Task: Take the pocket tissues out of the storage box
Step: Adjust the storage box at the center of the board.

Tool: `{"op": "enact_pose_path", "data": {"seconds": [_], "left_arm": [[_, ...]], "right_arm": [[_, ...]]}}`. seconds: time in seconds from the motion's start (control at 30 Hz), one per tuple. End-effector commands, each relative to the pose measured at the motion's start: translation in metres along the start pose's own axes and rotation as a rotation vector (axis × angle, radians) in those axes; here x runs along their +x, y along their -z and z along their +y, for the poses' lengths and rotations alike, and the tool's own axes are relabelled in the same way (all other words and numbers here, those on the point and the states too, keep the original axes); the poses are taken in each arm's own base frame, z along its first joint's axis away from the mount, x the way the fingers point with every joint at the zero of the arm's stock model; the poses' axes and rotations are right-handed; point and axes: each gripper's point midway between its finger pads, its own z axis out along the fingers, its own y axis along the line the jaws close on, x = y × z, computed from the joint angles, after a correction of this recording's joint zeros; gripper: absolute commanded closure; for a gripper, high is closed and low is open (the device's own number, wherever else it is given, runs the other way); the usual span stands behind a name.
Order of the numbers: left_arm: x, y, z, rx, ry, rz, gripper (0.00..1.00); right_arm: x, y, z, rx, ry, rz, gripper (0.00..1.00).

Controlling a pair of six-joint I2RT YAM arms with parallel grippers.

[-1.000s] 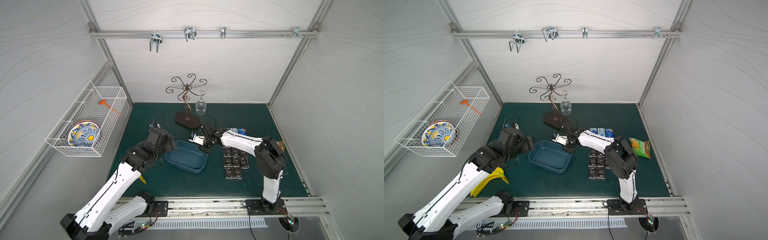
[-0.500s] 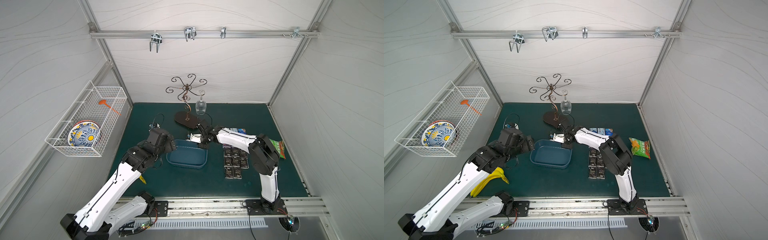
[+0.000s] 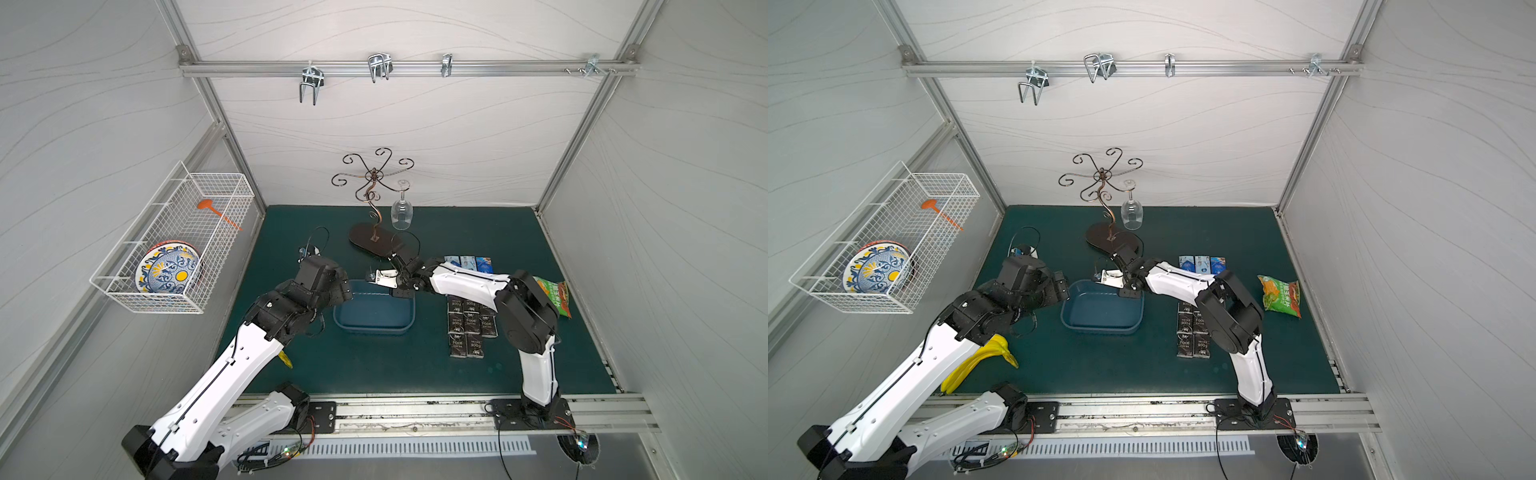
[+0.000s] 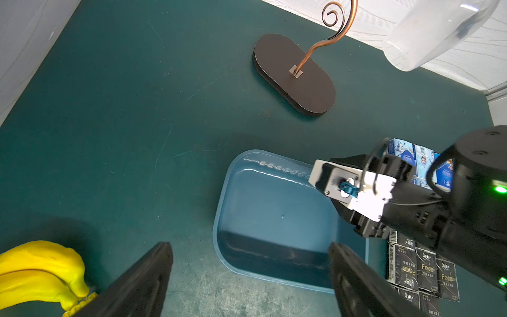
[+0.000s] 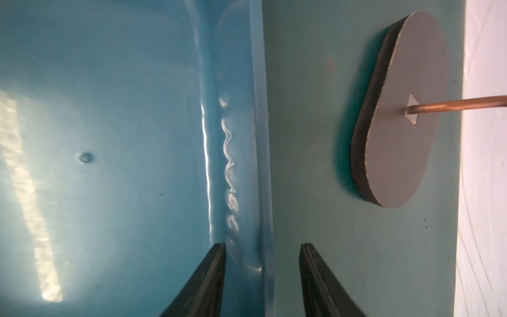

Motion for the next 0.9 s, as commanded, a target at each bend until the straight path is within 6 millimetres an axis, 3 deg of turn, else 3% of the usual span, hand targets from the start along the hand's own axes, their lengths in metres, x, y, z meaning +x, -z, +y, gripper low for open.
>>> {"op": "enact_pose_path", "data": {"seconds": [0.0,0.17,0.23,0.4,0.63,0.87], "left_arm": [[-0.019,0.010,-0.011,0.048,0.017,-0.056,0.07],[-0.018,0.008,-0.013,0.057,0.017,-0.052,0.07],[-0.018,0.007,-0.015,0.060,0.018,-0.047,0.07],[-0.017,0.007,-0.017,0.072,0.020,-0.043,0.07],[-0.016,0.009,-0.016,0.081,0.029,-0.046,0.07],[-0.015,0.011,-0.014,0.083,0.031,-0.050,0.07]], "right_arm": [[-0.017,0.040,-0.010,0.036,-0.137,-0.053,0.49],[-0.004,0.062,-0.009,0.056,-0.463,0.000,0.47],[0.014,0.069,-0.011,0.101,-0.667,0.054,0.47],[0.043,0.078,0.012,0.108,-0.941,0.124,0.47],[0.053,0.086,0.038,0.060,-1.069,0.092,0.48],[0.063,0.067,0.058,-0.003,-1.094,0.150,0.52]]}}
